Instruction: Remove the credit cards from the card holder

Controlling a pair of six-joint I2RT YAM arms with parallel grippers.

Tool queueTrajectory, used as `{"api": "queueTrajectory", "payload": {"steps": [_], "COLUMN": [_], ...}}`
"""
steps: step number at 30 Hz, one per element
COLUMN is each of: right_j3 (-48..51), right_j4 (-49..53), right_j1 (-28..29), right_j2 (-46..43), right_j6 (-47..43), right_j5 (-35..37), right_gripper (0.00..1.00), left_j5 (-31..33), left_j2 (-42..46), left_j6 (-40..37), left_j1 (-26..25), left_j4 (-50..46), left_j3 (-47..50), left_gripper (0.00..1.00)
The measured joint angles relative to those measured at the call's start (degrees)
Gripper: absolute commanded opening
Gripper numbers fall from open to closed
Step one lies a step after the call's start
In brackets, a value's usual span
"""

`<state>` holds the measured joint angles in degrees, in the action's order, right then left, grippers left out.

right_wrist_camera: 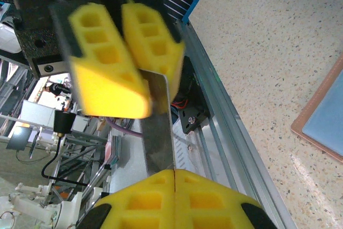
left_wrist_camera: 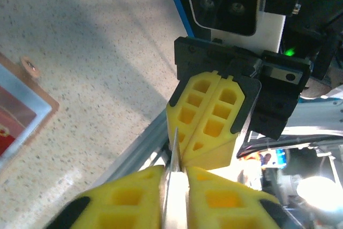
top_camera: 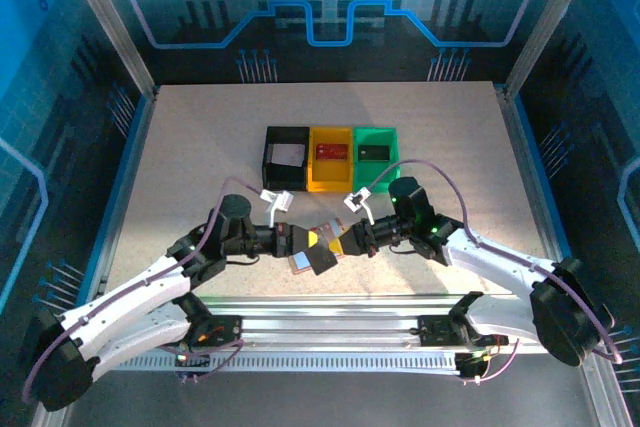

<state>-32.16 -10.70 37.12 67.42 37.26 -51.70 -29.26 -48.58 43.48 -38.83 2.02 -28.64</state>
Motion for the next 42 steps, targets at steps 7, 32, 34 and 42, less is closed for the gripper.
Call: {"api": "queueTrajectory", "payload": {"steps": [7,32,34,42], "right_j3": [-0.1,3.5,7.3,18.3], "right_j4": [0.4,3.5,-0.5,-15.3], "right_j1": [0.0,-6.1,-6.0,2.7], "right_j2": [0.0,-14.2,-15.9,-18.1], "right_j6": [0.0,2.6,5.7,15.7], "right_j5": [0.0,11.1,12.3,23.4], "right_gripper": [0.00,0.75,0.76,0.77], "left_j5": [-0.4,13.0,14.2,17.9], "left_j2": [0.6,10.2,10.3,10.4], "left_j6": [0.0,8.2,9.1,12.1], "left_j1": [0.0,0.0,0.0,-0.2], "left_j4": [0.3,1.4,1.7,5.7], "left_j3": [0.4,4.4,4.4,6.1], "left_gripper": [0.00,0.00,0.00,0.00]}}
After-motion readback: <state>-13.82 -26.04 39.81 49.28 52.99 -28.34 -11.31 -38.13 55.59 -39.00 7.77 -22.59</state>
